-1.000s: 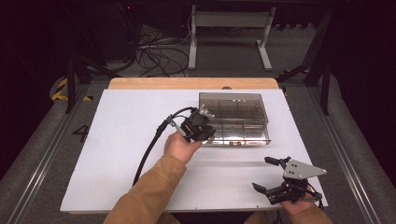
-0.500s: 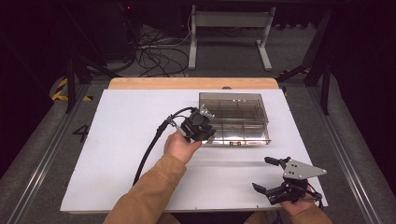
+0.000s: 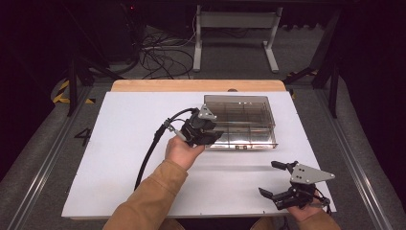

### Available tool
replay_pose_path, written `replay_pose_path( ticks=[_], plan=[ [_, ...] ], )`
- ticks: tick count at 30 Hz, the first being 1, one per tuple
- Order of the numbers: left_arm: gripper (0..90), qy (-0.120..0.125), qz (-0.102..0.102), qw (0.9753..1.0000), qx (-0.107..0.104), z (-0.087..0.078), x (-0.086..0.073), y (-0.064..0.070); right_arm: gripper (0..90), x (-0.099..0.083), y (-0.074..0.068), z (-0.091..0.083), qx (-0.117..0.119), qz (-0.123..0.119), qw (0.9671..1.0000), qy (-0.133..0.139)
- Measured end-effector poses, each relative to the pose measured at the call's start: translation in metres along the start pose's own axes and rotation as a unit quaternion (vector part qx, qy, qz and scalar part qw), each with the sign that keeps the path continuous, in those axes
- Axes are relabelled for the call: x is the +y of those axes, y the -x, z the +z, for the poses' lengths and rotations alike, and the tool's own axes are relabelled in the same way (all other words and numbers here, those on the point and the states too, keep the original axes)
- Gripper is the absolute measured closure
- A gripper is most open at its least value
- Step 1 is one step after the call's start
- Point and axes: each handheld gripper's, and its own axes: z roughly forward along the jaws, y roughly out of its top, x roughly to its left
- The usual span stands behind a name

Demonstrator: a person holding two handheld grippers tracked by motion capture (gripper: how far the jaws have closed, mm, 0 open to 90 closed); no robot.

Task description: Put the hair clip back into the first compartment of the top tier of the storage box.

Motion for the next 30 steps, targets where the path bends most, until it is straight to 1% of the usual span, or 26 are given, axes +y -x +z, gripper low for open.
replay_pose_path(
  ticks=[1, 2, 3, 4, 5, 7, 14, 20, 23, 25, 30],
  plan=[
    [56.9, 0.004, 0.003, 1.0000, 0.001, -0.003, 0.000, 0.002, 3.2, 0.000, 0.000, 0.000, 0.001, 0.001, 1.0000, 0.000],
    [52.4, 0.006, 0.006, 1.0000, 0.002, -0.006, 0.001, 0.004, 3.2, 0.000, 0.000, 0.000, 0.001, 0.001, 1.0000, 0.000],
    [52.4, 0.010, 0.009, 0.9999, 0.004, -0.009, 0.000, 0.005, 3.2, 0.000, 0.000, 0.000, 0.001, 0.001, 1.0000, 0.000],
    [50.2, 0.013, 0.010, 0.9999, 0.003, -0.012, 0.000, 0.007, 3.2, 0.000, -0.001, 0.000, 0.002, 0.001, 1.0000, 0.000],
    [48.1, 0.018, 0.009, 0.9998, 0.002, -0.014, -0.001, 0.008, 3.2, 0.000, -0.001, 0.000, 0.002, 0.001, 1.0000, -0.001],
    [43.0, 0.022, 0.007, 0.9997, -0.006, -0.017, -0.003, 0.010, 3.2, 0.000, -0.001, 0.000, 0.001, 0.000, 1.0000, -0.001],
    [30.0, 0.034, 0.011, 0.9994, 0.001, -0.027, -0.006, 0.018, 3.2, 0.001, -0.001, 0.001, 0.002, -0.001, 1.0000, -0.002],
    [21.3, 0.041, 0.019, 0.9990, 0.001, -0.036, -0.007, 0.023, 3.1, 0.001, -0.001, 0.001, 0.002, 0.000, 1.0000, -0.002],
    [17.3, 0.049, 0.021, 0.9986, 0.004, -0.042, -0.009, 0.024, 3.1, 0.001, -0.001, 0.001, 0.002, 0.000, 1.0000, -0.001],
    [14.9, 0.055, 0.020, 0.9983, 0.004, -0.047, -0.011, 0.025, 3.1, 0.000, -0.001, 0.001, 0.002, 0.000, 1.0000, -0.001],
    [10.8, 0.064, 0.026, 0.9976, 0.006, -0.060, -0.020, 0.026, 3.1, 0.000, -0.001, 0.001, 0.002, 0.001, 1.0000, 0.000]
  ],
)
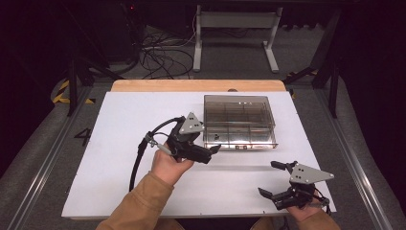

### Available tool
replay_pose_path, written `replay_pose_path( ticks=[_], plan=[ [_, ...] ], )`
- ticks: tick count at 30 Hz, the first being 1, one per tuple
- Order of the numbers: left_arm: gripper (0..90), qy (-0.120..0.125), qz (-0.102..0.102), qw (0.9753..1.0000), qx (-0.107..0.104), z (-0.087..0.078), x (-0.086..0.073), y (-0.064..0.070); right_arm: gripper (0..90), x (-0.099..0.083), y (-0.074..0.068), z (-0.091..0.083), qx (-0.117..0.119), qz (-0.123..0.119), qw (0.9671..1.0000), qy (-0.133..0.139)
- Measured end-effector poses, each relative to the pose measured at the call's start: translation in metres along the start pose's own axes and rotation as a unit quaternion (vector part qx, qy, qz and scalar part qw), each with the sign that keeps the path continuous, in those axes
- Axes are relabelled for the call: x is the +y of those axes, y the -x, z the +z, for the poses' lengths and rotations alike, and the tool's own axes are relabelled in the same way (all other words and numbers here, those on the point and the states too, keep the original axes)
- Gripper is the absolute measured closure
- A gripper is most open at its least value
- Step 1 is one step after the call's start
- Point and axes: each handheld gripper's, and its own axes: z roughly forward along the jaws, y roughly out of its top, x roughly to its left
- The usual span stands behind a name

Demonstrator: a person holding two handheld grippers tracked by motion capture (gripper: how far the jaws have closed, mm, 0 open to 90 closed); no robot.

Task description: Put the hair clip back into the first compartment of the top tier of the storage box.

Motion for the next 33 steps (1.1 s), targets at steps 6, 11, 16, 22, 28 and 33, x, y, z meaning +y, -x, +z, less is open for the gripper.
replay_pose_path(
  ticks=[6, 11, 16, 22, 28, 33],
  plan=[
    [7.9, 0.015, -0.001, 0.9998, -0.010, -0.016, -0.011, 0.001, 3.1, 0.000, 0.000, 0.000, 0.000, 0.000, 1.0000, 0.000],
    [6.4, 0.016, 0.001, 0.9999, -0.004, -0.031, -0.021, 0.002, 3.1, 0.000, 0.000, 0.000, -0.001, 0.001, 1.0000, 0.001],
    [4.6, 0.023, -0.002, 0.9997, -0.003, -0.044, -0.036, -0.001, 3.1, 0.000, -0.001, 0.000, -0.001, 0.001, 1.0000, 0.000],
    [4.3, 0.031, -0.010, 0.9994, 0.013, -0.058, -0.056, -0.005, 3.0, 0.000, -0.001, 0.000, -0.001, 0.001, 1.0000, 0.000],
    [4.1, 0.042, -0.024, 0.9987, 0.018, -0.071, -0.077, -0.009, 3.0, 0.000, -0.001, 0.000, -0.001, 0.002, 1.0000, 0.001],
    [4.1, 0.052, -0.027, 0.9980, 0.025, -0.082, -0.094, -0.012, 2.9, 0.000, -0.002, 0.000, 0.001, 0.002, 1.0000, 0.003]
  ],
)
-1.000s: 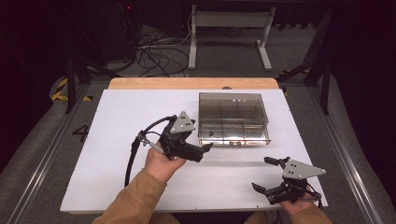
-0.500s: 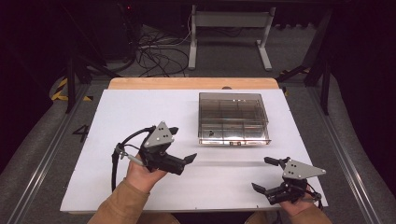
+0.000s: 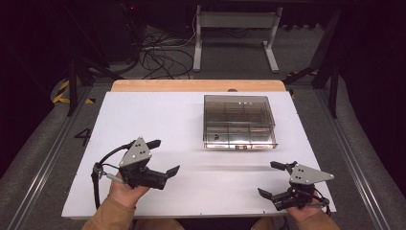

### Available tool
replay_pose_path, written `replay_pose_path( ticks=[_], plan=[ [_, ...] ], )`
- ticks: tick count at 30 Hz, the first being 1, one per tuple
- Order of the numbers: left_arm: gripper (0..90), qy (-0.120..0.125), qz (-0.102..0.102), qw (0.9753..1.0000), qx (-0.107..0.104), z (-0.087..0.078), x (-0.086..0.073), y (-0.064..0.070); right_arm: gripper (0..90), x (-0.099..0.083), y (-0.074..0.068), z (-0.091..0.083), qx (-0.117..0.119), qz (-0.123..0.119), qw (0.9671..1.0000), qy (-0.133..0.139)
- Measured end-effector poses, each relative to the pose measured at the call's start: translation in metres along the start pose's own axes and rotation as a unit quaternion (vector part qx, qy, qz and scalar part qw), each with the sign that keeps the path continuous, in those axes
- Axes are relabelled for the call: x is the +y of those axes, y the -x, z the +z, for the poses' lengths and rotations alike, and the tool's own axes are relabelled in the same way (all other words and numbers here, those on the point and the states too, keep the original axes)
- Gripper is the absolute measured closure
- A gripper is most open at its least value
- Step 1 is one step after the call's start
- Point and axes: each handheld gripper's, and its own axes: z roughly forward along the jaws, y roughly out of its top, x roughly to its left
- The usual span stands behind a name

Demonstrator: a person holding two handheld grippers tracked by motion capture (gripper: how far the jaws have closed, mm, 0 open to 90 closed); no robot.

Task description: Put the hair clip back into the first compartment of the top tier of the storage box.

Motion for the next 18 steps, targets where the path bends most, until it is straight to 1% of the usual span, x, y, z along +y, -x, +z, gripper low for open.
replay_pose_path(
  ticks=[3, 5, 8, 11, 16, 18],
  plan=[
    [4.0, 0.007, -0.001, 1.0000, 0.004, -0.006, -0.009, -0.001, 2.9, 0.000, 0.000, 0.000, 0.000, 0.000, 1.0000, 0.001],
    [4.0, 0.008, 0.000, 1.0000, 0.005, -0.009, -0.015, -0.001, 2.9, 0.000, 0.000, 0.000, 0.000, 0.001, 1.0000, 0.001],
    [3.9, 0.010, -0.004, 0.9999, 0.008, -0.014, -0.025, -0.002, 2.9, 0.000, 0.000, 0.000, 0.001, 0.002, 1.0000, 0.002],
    [4.1, 0.020, -0.010, 0.9997, 0.013, -0.019, -0.036, -0.003, 2.8, 0.000, 0.001, 0.000, 0.003, 0.003, 1.0000, 0.003],
    [4.4, 0.022, -0.013, 0.9995, 0.020, -0.026, -0.053, -0.003, 2.9, 0.000, 0.001, -0.001, 0.004, 0.003, 1.0000, 0.005],
    [4.4, 0.022, -0.011, 0.9994, 0.025, -0.029, -0.058, -0.003, 2.8, 0.000, 0.000, -0.001, 0.004, 0.004, 1.0000, 0.006]
  ],
)
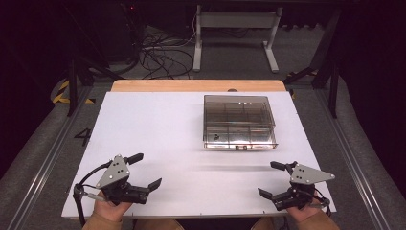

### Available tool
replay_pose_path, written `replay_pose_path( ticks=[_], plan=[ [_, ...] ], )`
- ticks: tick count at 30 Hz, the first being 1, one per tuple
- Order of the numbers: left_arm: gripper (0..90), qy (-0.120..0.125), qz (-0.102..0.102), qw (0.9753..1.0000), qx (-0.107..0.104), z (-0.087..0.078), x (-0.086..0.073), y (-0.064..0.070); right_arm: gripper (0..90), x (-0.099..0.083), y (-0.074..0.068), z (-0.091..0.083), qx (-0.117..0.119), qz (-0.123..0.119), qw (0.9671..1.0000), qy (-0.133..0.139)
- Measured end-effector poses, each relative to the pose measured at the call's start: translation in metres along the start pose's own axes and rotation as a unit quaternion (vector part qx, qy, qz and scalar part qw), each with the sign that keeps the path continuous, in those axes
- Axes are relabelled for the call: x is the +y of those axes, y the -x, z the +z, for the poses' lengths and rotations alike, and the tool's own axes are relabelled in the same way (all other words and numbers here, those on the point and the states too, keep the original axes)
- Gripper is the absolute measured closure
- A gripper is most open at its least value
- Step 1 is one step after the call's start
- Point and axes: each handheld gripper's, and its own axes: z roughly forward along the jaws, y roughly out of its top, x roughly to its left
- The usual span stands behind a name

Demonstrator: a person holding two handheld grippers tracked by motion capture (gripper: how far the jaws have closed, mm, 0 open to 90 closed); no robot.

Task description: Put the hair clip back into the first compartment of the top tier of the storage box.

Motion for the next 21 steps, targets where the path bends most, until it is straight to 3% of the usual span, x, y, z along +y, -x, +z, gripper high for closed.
replay_pose_path(
  ticks=[7, 15, 21],
  plan=[
    [4.3, 0.004, -0.023, 0.9997, 0.007, -0.008, -0.023, -0.008, 2.8, 0.000, 0.000, 0.000, 0.000, 0.000, 1.0000, -0.001],
    [4.3, -0.013, -0.015, 0.9997, 0.017, -0.010, -0.042, -0.009, 2.8, -0.001, 0.001, 0.000, 0.001, 0.004, 1.0000, 0.003],
    [4.3, -0.004, -0.025, 0.9994, 0.023, -0.011, -0.048, -0.009, 2.7, -0.002, 0.003, 0.000, 0.003, 0.009, 1.0000, 0.002]
  ],
)
